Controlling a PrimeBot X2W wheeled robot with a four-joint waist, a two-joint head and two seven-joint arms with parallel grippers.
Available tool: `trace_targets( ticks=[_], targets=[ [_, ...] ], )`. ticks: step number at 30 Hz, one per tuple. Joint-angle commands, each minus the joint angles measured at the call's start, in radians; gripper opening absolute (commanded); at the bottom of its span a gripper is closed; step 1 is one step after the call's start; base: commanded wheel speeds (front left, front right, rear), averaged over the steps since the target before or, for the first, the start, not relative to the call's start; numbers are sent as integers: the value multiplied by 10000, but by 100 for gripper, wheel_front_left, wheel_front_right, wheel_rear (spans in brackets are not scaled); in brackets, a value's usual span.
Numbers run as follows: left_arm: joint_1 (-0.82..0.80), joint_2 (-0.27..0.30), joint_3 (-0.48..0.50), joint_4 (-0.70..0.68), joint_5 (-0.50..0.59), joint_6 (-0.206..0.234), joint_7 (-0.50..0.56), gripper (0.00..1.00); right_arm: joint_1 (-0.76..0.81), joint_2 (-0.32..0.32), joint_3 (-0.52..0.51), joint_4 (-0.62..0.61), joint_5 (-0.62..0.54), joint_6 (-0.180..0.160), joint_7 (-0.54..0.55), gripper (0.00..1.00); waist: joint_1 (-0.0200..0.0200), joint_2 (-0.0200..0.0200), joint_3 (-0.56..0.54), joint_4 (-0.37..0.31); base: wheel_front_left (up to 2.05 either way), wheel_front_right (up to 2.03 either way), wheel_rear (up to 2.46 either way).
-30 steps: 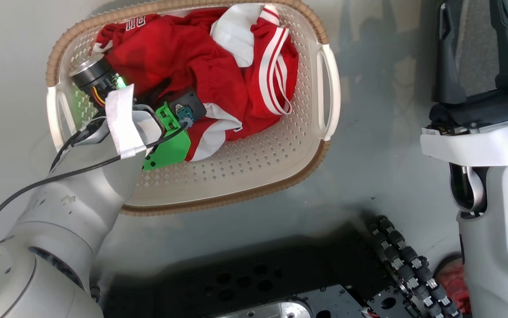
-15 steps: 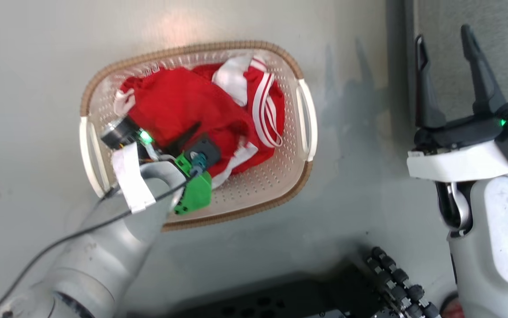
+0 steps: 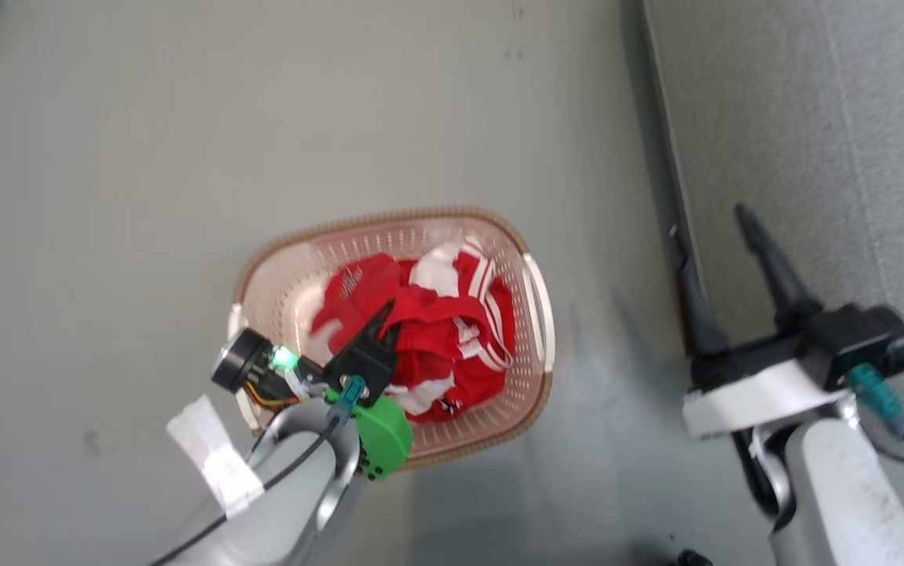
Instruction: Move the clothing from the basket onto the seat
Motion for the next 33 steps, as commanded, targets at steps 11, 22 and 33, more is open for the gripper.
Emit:
trace_targets(
  ticks=[11, 22, 33],
  targets=[
    [2405, 28, 1677, -2617, 140, 397, -34, 0, 1933, -42, 848, 662, -20, -14, -49, 100, 1, 0, -4566, 551, 0, 0, 0],
    [3228, -59, 2760, -4669, 720, 225, -35, 0, 2487, -44, 1281, 862, 82, -14, -49, 100, 1, 0, -5478, 453, 0, 0, 0],
    [3050, -238, 2971, -5942, 1265, -113, -23, 0, 2535, -40, 1744, 780, 212, -14, -49, 100, 1, 0, -5686, 492, 0, 0, 0]
  ],
)
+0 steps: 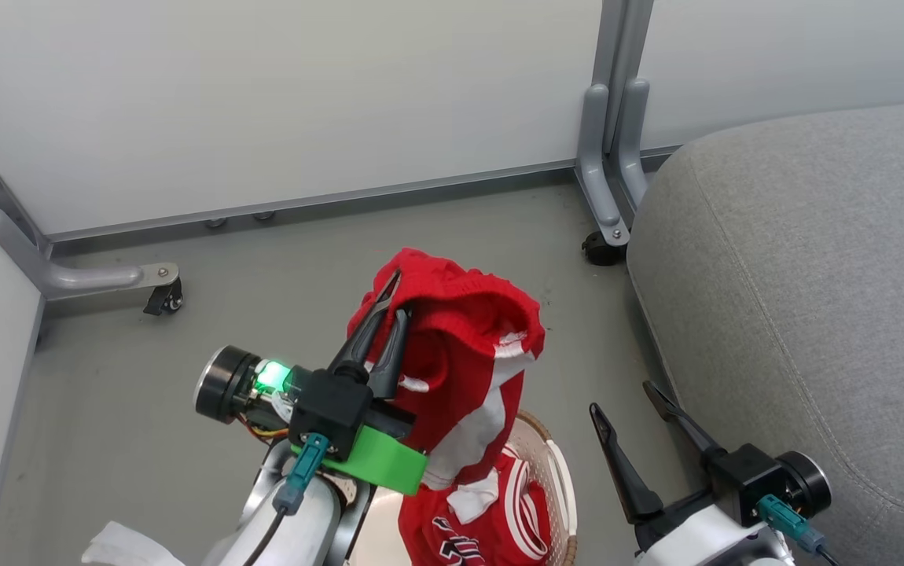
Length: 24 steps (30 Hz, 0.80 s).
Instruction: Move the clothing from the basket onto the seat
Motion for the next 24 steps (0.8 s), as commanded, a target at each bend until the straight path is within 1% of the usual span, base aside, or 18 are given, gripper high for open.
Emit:
trace_targets(
  ticks=[1, 7, 14, 19, 24],
  targets=[
    [-33, -22, -3, -81, 70, -69, -5, 0, 17, -46, -15, -119, 80, -14, -49, 100, 1, -1, 25, 13, 0, 0, 0],
    [-245, -145, -194, -212, 230, -349, -5, 0, -327, -40, 550, -384, 187, -14, -51, 100, 1, -1, 154, 38, 0, 0, 0],
    [-374, -342, -600, -290, 354, -591, -5, 0, -692, -44, 1047, -469, 829, -14, -49, 100, 1, -1, 210, 75, 0, 0, 0],
    [-369, -428, -894, -405, 397, -737, -5, 0, -788, -157, 1205, -282, 1118, -14, -49, 100, 1, -1, 242, 147, 0, 0, 0],
    [-433, -502, -1131, -562, 428, -822, -6, 0, -904, -225, 1121, -83, 1199, -14, -49, 100, 1, -1, 315, 262, 0, 0, 0]
  ],
)
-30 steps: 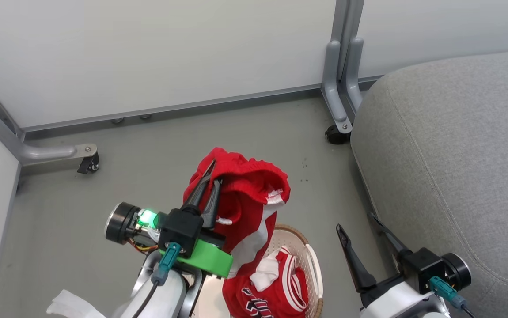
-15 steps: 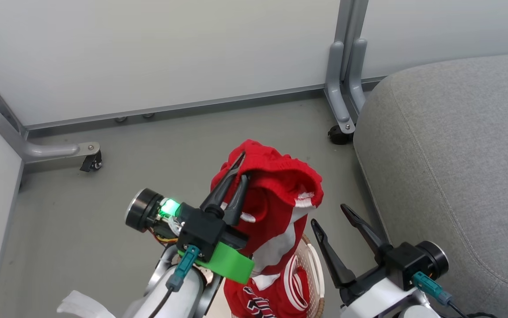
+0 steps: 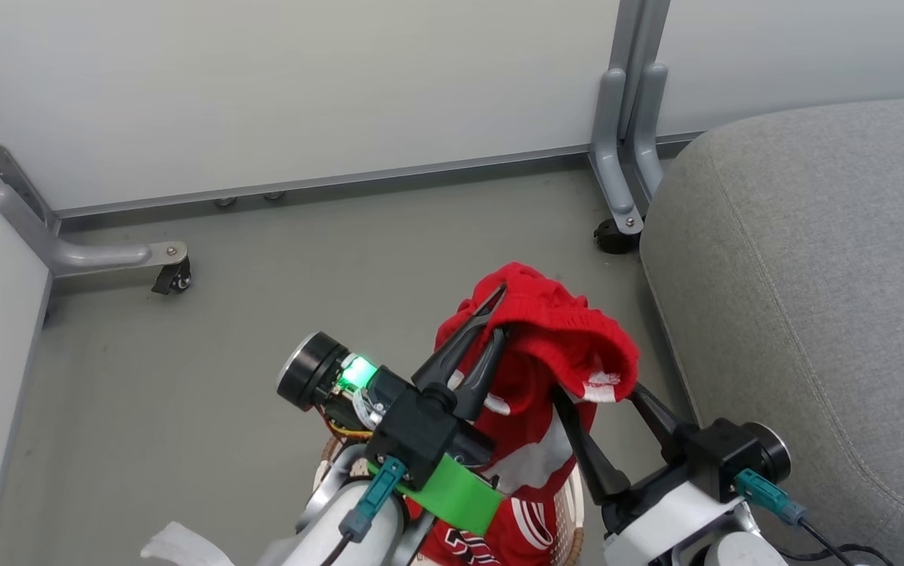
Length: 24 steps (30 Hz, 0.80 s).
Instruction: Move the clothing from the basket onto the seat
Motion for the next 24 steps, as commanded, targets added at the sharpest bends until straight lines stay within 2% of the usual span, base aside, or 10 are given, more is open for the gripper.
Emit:
trace_targets(
  ticks=[1, 9, 10, 12, 13, 24],
  targets=[
    [-193, -26, -34, -82, 43, -54, -6, 0, -122, -56, -22, 71, 44, -14, -49, 100, 1, 0, 40, 53, 0, 0, 0],
    [-298, -87, -271, -129, 14, -154, -6, 0, -251, -205, 284, 646, 427, -14, -49, 100, 1, 0, 128, 241, 0, 0, 0],
    [-307, -86, -280, -108, 7, -159, -6, 0, -289, -225, 299, 672, 453, -14, -49, 89, 1, 0, 136, 252, 0, 0, 0],
    [-305, -64, -286, -23, -40, -176, -6, 0, -291, -267, 505, 739, 512, -14, -49, 11, 1, 0, 155, 282, 0, 0, 0],
    [-298, -44, -287, 28, -58, -167, -6, 0, -289, -296, 596, 758, 536, -14, -49, 0, 1, 0, 161, 288, 0, 0, 0],
    [-311, 61, -225, 376, -180, -142, -6, 0, -223, -425, 784, 688, 616, -14, -49, 0, 1, 0, 203, 256, 0, 0, 0]
  ],
)
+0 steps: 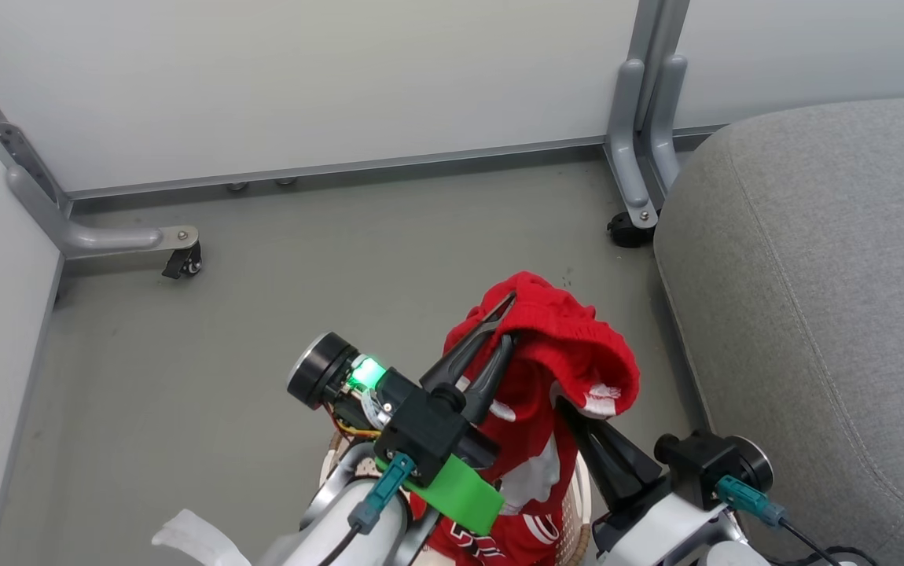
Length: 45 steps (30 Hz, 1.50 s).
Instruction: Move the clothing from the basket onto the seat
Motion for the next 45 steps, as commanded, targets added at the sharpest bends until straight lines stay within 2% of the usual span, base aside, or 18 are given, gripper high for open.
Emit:
trace_targets(
  ticks=[1, 19, 20, 21, 31, 45],
  targets=[
    [-122, 69, 59, 25, -66, 41, -6, 0, 5, -27, -34, -46, 12, -14, -49, 0, 0, 0, -1, -12, 0, 0, 0],
    [-49, 218, 109, 432, -182, 202, 13, 0, 29, -34, 9, -146, 58, -14, -49, 0, 0, 0, -18, -107, 0, 0, 0],
    [-35, 225, 120, 484, -196, 251, 64, 53, 26, -40, 8, -153, 54, -14, -49, 0, 0, 0, -11, -112, 0, 0, 0],
    [-16, 226, 116, 521, -226, 259, 87, 100, 29, -42, 7, -162, 59, -14, -49, 0, 0, 0, -6, -117, 0, 0, 0],
    [133, 315, 106, 732, -440, 330, 459, 100, 6, 25, -81, -287, 72, -14, -51, 0, 0, 0, 95, -181, 0, 0, 0],
    [21, 371, 25, 605, -585, 350, 325, 100, -107, -40, -215, -382, -46, -14, -49, 0, 0, 0, 309, -191, 0, 0, 0]
  ],
)
